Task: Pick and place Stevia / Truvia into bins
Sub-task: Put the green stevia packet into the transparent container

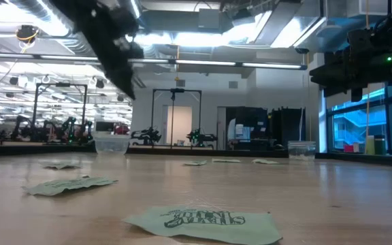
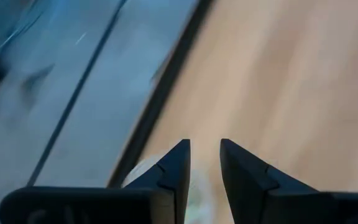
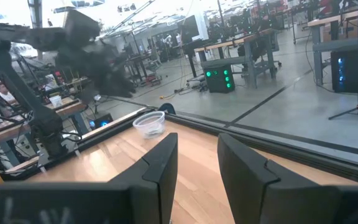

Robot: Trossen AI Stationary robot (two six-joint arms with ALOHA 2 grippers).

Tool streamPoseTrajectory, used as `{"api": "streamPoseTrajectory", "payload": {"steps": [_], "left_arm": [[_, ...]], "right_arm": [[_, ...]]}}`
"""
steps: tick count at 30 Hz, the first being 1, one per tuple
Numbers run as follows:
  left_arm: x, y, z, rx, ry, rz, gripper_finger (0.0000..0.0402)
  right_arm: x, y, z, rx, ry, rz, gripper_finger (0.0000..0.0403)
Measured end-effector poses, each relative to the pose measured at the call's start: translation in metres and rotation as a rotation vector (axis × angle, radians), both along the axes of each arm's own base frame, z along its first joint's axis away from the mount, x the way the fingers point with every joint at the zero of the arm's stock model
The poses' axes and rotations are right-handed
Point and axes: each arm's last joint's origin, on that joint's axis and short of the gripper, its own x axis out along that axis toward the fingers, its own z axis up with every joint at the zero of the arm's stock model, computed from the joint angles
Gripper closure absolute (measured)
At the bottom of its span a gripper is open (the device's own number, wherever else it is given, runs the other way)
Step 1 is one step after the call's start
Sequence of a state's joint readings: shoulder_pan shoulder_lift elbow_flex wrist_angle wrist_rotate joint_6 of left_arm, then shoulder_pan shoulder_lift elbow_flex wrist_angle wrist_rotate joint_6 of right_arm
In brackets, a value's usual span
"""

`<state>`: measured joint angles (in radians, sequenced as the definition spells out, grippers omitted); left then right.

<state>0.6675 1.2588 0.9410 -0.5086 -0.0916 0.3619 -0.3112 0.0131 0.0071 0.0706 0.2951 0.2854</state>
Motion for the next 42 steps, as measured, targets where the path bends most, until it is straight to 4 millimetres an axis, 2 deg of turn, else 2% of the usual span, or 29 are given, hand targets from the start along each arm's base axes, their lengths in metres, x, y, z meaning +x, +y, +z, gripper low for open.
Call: {"api": "streamPoseTrajectory", "payload": {"steps": [6, 11, 15, 20, 27, 34, 42], "left_arm": [[0.004, -0.038, 0.014, -0.092, -0.087, -0.342, 0.0318], [0.003, -0.073, 0.011, -0.204, -0.004, -0.494, 0.0323], [0.003, -0.098, 0.001, -0.261, 0.111, -0.605, 0.033], [0.011, -0.127, -0.02, -0.32, 0.165, -0.67, 0.0338], [0.018, -0.168, -0.058, -0.27, 0.341, -0.785, 0.0341], [0.032, -0.189, -0.088, -0.312, 0.38, -0.782, 0.0356], [0.04, -0.195, -0.114, -0.341, 0.481, -0.776, 0.0366]], "right_arm": [[0.0, 0.0, 0.0, 0.0, 0.0, 0.0, 0.0285], [0.0, 0.0, 0.0, -0.006, 0.004, -0.001, 0.0285], [0.0, 0.0, 0.0, -0.045, 0.031, -0.004, 0.0285], [0.0, 0.0, 0.0, -0.049, 0.034, -0.004, 0.0285], [0.0, 0.0, 0.0, -0.069, 0.049, -0.016, 0.0285], [0.0, 0.0, 0.0, -0.066, 0.046, -0.016, 0.0285], [0.0, 0.0, 0.0, -0.066, 0.045, -0.016, 0.0285]]}}
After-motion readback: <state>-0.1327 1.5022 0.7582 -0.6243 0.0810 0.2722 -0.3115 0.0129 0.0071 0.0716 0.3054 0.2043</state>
